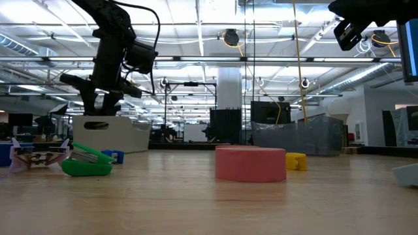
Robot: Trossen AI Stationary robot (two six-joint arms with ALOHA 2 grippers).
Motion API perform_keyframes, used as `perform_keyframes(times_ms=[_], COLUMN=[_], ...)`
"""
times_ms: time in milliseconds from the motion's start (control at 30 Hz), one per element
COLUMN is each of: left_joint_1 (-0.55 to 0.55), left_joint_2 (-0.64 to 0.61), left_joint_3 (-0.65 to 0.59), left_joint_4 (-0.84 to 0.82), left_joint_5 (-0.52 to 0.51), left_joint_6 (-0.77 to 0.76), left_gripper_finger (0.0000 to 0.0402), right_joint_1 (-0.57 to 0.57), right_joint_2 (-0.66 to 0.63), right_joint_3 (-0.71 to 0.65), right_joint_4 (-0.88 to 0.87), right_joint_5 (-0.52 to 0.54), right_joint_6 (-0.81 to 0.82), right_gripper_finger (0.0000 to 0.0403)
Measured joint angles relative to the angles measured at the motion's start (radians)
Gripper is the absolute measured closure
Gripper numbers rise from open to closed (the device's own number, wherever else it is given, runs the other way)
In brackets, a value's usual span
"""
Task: Pick and place Stapler, Stapler remover, tape
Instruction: Put the black stapler into the gray bin
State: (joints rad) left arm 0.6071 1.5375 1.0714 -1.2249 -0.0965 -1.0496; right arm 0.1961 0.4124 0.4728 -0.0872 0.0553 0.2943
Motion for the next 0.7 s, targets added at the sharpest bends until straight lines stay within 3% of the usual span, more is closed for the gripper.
perform_keyframes(times_ms=[700], left_joint_1=[0.0], left_joint_2=[0.051], left_joint_3=[0.0], left_joint_4=[0.01], left_joint_5=[-0.008], left_joint_6=[0.027], left_gripper_finger=[0.0267], right_joint_1=[0.0], right_joint_2=[0.0], right_joint_3=[0.0], right_joint_4=[0.0], right_joint_5=[0.0], right_joint_6=[0.008], right_gripper_finger=[0.0399])
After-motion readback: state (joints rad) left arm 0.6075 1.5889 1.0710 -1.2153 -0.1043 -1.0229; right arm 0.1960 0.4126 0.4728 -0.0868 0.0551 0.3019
